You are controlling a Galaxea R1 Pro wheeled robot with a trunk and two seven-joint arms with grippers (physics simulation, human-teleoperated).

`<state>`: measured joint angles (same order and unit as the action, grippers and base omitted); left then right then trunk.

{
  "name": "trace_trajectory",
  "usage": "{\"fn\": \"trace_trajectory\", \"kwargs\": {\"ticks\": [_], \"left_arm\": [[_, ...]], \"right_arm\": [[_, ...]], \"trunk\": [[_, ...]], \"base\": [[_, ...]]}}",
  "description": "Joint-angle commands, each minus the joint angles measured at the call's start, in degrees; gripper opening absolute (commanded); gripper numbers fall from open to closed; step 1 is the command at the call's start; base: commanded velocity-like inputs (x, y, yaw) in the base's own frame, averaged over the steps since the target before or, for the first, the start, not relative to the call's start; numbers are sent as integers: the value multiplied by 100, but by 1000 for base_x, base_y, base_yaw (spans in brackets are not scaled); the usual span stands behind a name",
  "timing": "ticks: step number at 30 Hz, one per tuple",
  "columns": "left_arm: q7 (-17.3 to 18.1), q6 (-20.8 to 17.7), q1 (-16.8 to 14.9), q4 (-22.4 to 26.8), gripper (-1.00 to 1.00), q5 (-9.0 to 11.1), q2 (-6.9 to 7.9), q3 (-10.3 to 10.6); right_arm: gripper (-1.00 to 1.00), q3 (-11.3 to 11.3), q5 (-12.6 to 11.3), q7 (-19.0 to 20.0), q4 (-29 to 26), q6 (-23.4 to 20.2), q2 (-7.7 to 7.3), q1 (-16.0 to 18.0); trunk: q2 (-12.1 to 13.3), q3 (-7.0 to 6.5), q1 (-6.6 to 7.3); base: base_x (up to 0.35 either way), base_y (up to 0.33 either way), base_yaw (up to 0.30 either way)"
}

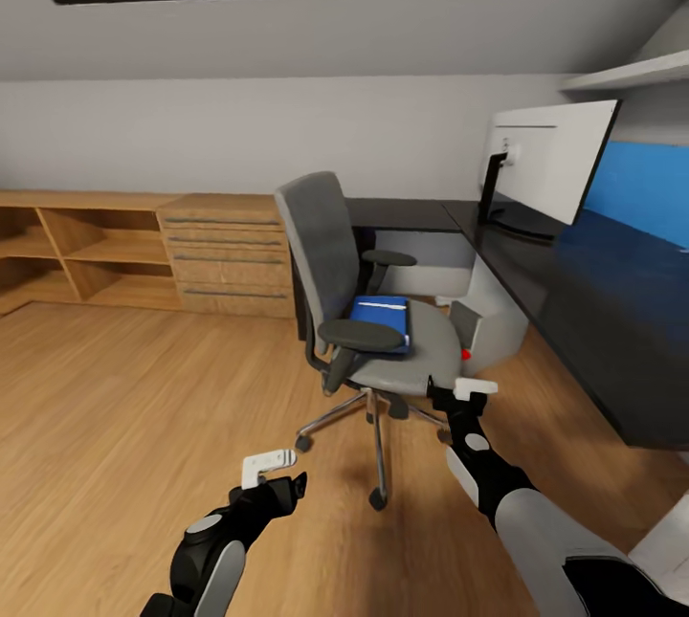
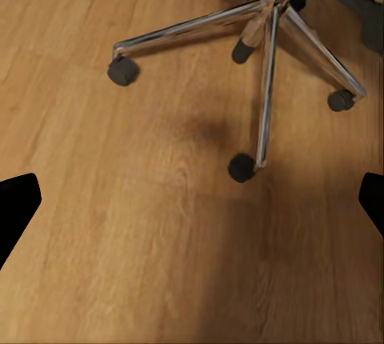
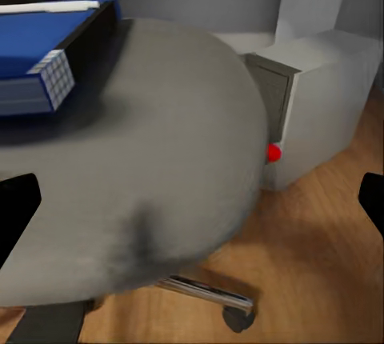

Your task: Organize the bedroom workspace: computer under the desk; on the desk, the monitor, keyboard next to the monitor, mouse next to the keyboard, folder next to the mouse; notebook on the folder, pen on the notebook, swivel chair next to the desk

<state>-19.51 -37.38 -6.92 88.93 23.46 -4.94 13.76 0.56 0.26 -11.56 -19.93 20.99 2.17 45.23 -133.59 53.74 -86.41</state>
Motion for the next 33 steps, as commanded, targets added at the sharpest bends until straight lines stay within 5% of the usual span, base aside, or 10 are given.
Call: {"fn": "trace_trajectory", "kwargs": {"ticks": [1, 16, 18, 21, 23, 25, 33], "left_arm": [[-54, -14, -2, 10, 100, 61, 1, 0], [-45, -14, -2, 42, 100, 62, 1, -51], [-44, -14, -2, 45, 100, 62, 1, -50], [-44, -14, -2, 45, 100, 62, 1, -49], [-44, -14, -2, 45, 100, 62, 1, -49], [-44, -14, -2, 45, 100, 62, 1, -49], [-44, -14, -2, 45, 100, 62, 1, -49]], "right_arm": [[100, 5, -2, -13, 7, 19, 3, 7], [100, 47, -109, -13, 27, 153, 20, 3], [100, 152, -479, -10, 25, 125, 26, 3], [100, 258, -1387, 4, 19, 69, 29, 6], [100, 271, -1698, 7, 18, 40, 26, 8], [100, 296, -2513, 12, -2, -43, 17, 16], [100, 311, -3175, -5, -32, -71, 26, 20]], "trunk": [[-2, 1, 1], [-2, -34, 1], [-2, -34, 1], [-2, -34, 1], [-2, -34, 1], [-2, -34, 1], [-2, -34, 1]], "base": [[0, 0, -243], [0, 0, -139], [0, 0, -7], [0, 0, -2], [0, 0, -1], [0, 0, 0], [0, 0, 0]]}}
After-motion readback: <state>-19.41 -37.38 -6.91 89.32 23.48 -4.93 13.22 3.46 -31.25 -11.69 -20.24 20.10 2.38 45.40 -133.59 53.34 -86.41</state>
